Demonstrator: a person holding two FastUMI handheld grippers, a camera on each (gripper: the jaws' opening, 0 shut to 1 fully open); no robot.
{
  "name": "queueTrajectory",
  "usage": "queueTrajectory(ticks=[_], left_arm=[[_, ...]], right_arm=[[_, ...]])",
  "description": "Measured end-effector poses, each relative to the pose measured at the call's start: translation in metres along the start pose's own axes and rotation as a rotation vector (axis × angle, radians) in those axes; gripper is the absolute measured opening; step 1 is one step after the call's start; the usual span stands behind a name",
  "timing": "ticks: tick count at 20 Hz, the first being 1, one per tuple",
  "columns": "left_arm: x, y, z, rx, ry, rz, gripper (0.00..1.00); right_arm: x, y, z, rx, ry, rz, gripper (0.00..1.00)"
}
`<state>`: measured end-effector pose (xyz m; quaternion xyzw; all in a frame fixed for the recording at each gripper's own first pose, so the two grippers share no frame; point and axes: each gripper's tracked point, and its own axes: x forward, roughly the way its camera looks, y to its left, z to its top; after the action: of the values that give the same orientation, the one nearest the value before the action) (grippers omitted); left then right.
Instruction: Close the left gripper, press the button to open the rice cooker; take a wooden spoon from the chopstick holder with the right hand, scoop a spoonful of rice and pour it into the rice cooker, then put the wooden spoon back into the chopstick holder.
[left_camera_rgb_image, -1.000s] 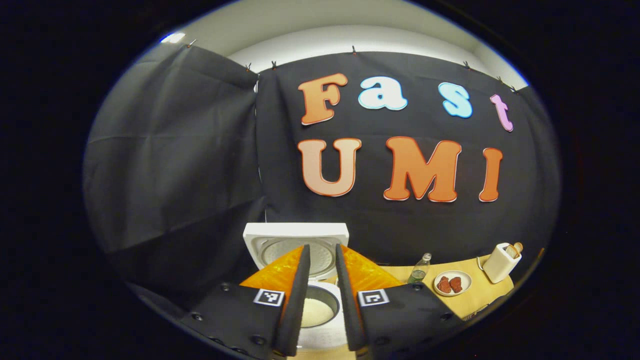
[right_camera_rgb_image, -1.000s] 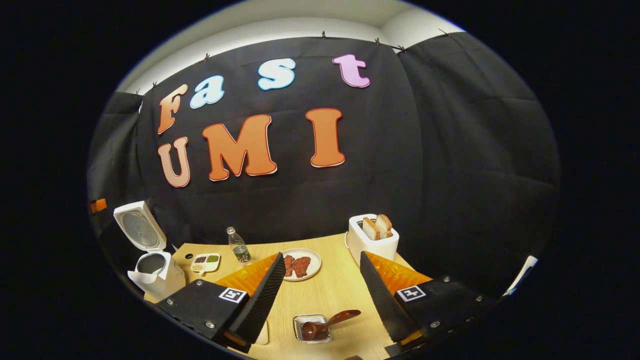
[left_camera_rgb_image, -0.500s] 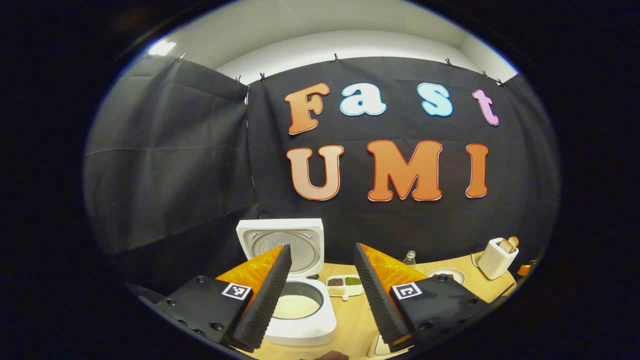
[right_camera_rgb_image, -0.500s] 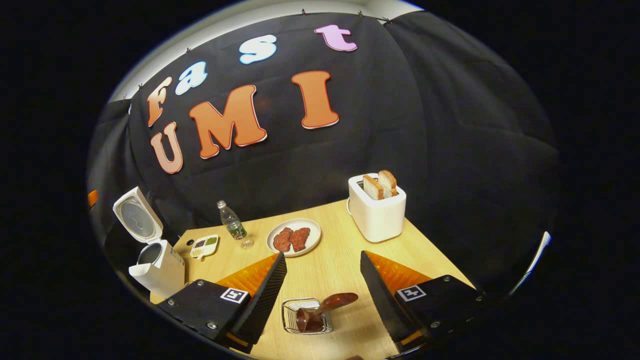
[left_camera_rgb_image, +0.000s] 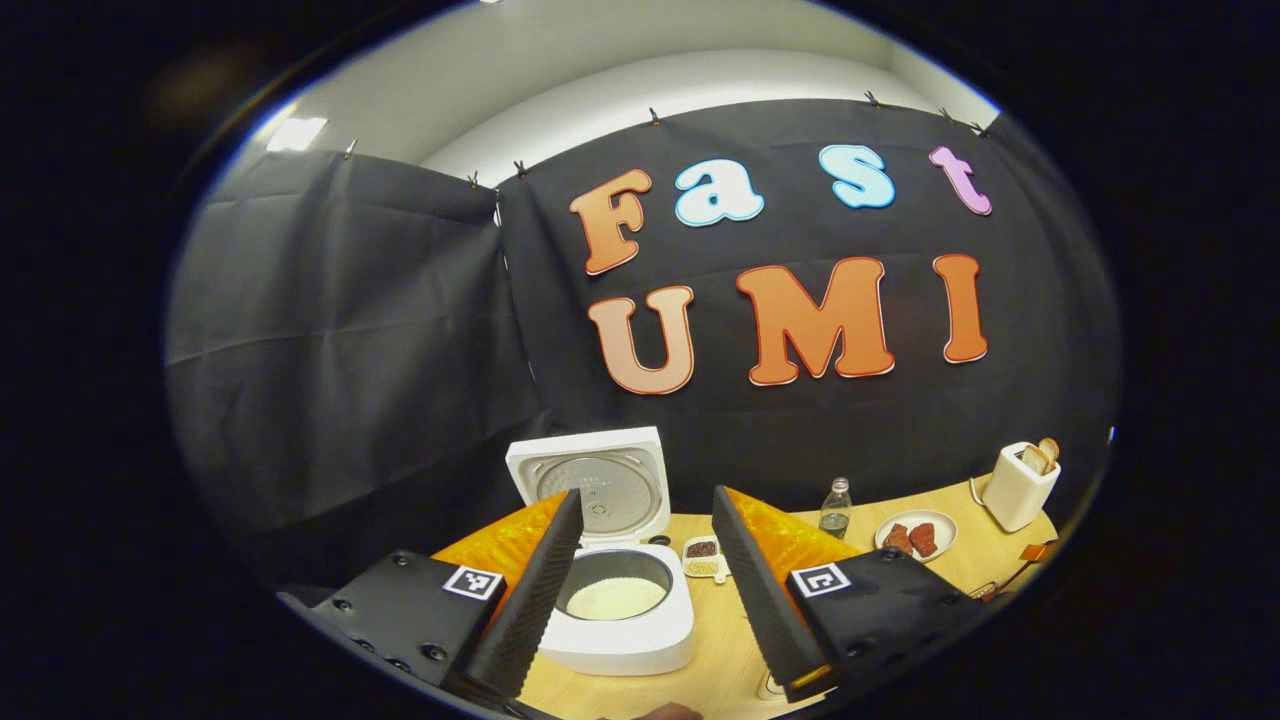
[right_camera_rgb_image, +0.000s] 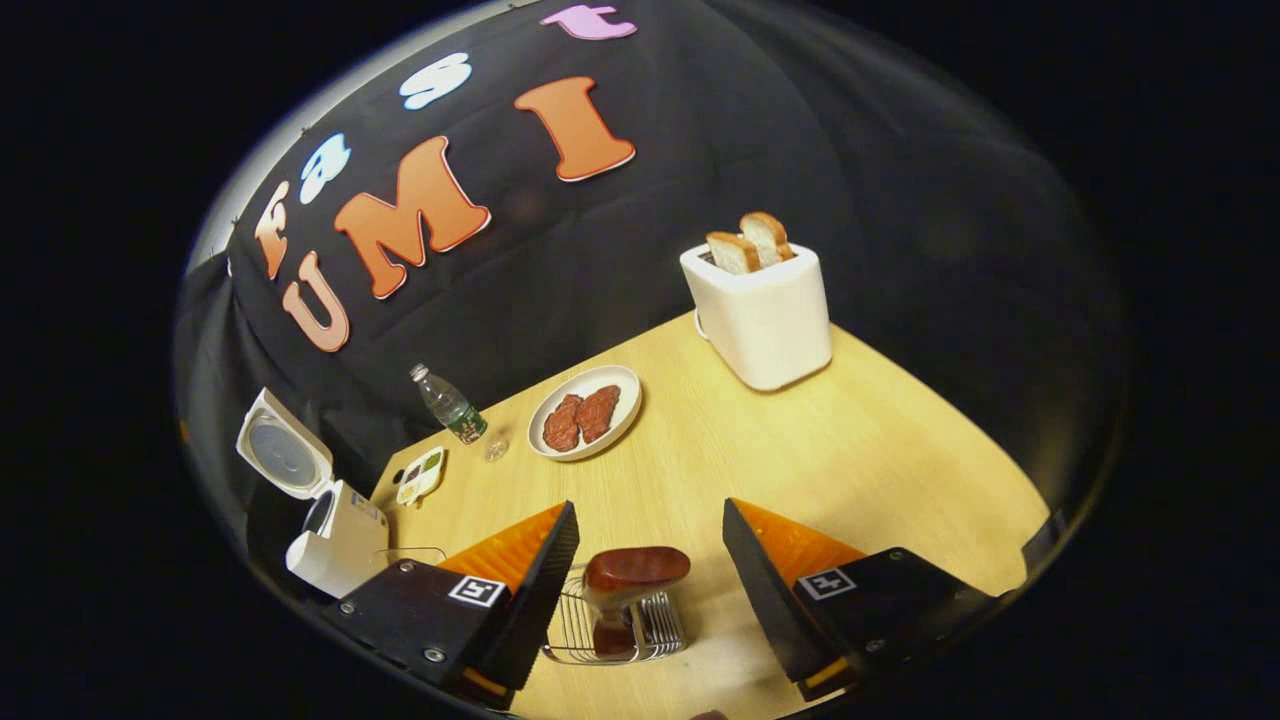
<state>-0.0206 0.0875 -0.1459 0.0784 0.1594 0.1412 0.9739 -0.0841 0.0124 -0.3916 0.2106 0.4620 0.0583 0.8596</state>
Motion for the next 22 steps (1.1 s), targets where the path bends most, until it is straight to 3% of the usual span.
queueTrajectory(ticks=[1,3,4,7,8,9,11,14,17,22], left_arm=[[-0.002,-0.003,0.000,0.015,0.003,0.003,0.85],[-0.008,-0.006,0.002,0.042,-0.005,0.017,0.96],[-0.010,-0.008,0.007,0.052,-0.017,0.017,0.91],[-0.016,-0.018,0.014,0.085,-0.030,0.023,0.91],[-0.019,-0.017,0.015,0.094,-0.033,0.040,0.91],[-0.021,-0.019,0.016,0.098,-0.036,0.049,0.91],[-0.023,-0.028,0.016,0.098,-0.038,0.044,0.90],[-0.026,-0.031,0.010,0.108,-0.030,0.048,0.91],[-0.025,-0.033,0.005,0.098,-0.031,0.032,0.90],[-0.002,-0.016,-0.009,0.078,-0.045,-0.011,0.90]], right_arm=[[0.001,0.000,0.000,0.021,-0.007,0.009,0.87],[0.003,0.003,-0.008,0.056,0.005,0.036,0.77],[0.005,0.004,-0.013,0.068,0.012,0.046,0.74],[0.015,0.010,-0.018,0.124,0.025,0.058,0.59],[0.016,0.014,-0.025,0.149,0.057,0.071,0.63],[0.019,0.019,-0.030,0.174,0.083,0.084,0.47],[0.020,0.021,-0.028,0.208,0.082,0.092,0.32],[0.018,0.017,-0.027,0.195,0.070,0.083,0.22],[0.015,0.018,-0.022,0.183,0.043,0.081,0.25],[-0.009,0.028,0.015,0.121,-0.100,0.050,0.25]])
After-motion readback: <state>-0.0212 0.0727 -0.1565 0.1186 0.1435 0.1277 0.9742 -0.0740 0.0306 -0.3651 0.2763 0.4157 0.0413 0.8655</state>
